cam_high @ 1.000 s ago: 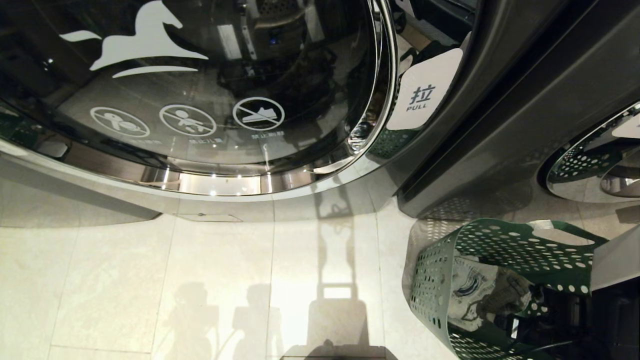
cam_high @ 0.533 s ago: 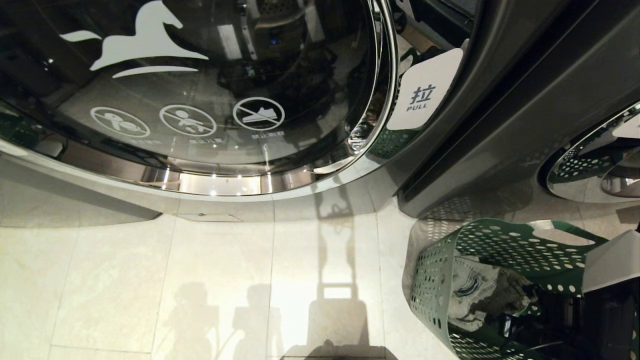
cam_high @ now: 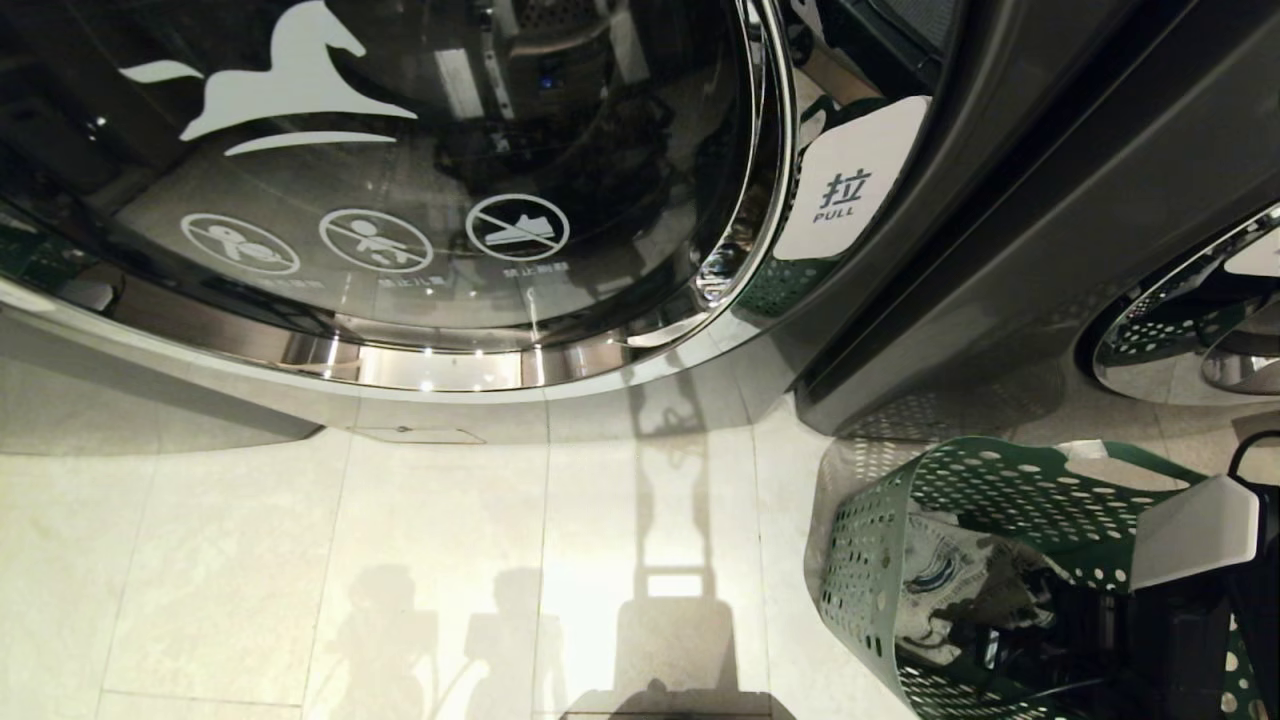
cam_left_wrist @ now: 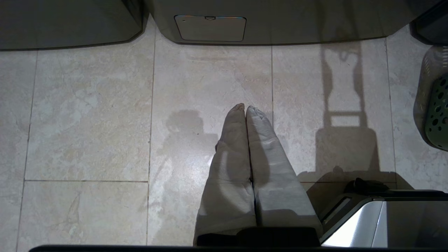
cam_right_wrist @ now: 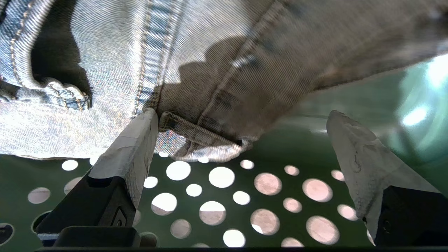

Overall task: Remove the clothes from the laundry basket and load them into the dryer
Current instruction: Take the clothes out of the basket

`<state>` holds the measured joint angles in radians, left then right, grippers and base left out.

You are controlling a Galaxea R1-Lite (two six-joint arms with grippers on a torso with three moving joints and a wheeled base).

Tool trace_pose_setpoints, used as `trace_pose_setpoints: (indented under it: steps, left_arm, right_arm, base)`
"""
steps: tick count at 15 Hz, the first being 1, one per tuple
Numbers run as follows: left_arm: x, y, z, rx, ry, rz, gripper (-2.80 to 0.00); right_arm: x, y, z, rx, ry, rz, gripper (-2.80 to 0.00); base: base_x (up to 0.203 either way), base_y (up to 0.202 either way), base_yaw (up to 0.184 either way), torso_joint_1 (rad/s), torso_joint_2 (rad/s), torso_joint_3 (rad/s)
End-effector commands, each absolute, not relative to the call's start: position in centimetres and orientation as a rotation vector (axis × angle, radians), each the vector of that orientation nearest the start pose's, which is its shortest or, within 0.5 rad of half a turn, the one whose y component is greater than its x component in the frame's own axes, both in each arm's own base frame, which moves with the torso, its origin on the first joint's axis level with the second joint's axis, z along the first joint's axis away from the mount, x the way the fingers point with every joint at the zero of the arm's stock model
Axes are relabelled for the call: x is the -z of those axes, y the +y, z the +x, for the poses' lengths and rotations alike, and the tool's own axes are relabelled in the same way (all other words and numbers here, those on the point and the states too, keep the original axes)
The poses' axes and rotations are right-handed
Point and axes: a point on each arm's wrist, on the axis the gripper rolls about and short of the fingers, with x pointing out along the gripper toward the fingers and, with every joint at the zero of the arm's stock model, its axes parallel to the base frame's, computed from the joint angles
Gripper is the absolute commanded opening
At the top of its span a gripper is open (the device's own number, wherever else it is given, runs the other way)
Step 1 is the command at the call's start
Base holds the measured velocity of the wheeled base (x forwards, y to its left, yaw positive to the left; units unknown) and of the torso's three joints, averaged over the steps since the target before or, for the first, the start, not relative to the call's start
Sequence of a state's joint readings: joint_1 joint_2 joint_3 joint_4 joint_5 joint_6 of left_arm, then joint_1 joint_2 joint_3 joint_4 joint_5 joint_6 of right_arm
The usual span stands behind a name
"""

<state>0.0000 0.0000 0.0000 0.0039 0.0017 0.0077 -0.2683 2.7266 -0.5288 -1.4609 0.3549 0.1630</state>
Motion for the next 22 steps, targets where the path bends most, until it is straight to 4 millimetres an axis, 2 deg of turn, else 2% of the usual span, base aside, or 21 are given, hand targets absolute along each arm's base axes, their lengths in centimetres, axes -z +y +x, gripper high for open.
trace_pose_setpoints:
  steps: [1,6,7,13,18,20,22]
  left_arm:
    - [-7.5,0.0,-2.3,-0.002,0.007,0.008,-2.80]
    - [-7.5,0.0,-2.3,-0.002,0.007,0.008,-2.80]
    - [-7.5,0.0,-2.3,-0.002,0.006,0.008,-2.80]
    - [-7.5,0.0,-2.3,-0.002,0.007,0.008,-2.80]
    - [-7.5,0.0,-2.3,-0.003,0.007,0.008,-2.80]
    - [-7.5,0.0,-2.3,-0.002,0.006,0.008,-2.80]
    - [-7.5,0.0,-2.3,-0.002,0.005,0.008,-2.80]
  right_arm:
    - [13.4,-7.0,30.2,-0.041,0.704,0.377,0.00]
    - [13.3,-6.0,30.7,-0.069,0.697,0.360,0.00]
    - [13.5,-5.9,30.7,-0.070,0.703,0.361,-2.80]
    - [13.2,-5.9,30.0,-0.064,0.719,0.360,-2.80]
    - [12.2,-6.1,29.5,-0.051,0.718,0.355,-2.80]
    - [11.0,-6.1,28.1,-0.039,0.744,0.366,-2.80]
    - [8.5,-6.1,26.1,-0.025,0.749,0.380,-2.80]
  base:
    - [0.000,0.000,0.000,0.000,0.00,0.000]
    - [0.000,0.000,0.000,0.000,0.00,0.000]
    - [0.000,0.000,0.000,0.000,0.00,0.000]
    - [0.000,0.000,0.000,0.000,0.00,0.000]
    - [0.000,0.000,0.000,0.000,0.00,0.000]
    - [0.000,0.000,0.000,0.000,0.00,0.000]
    - [0.000,0.000,0.000,0.000,0.00,0.000]
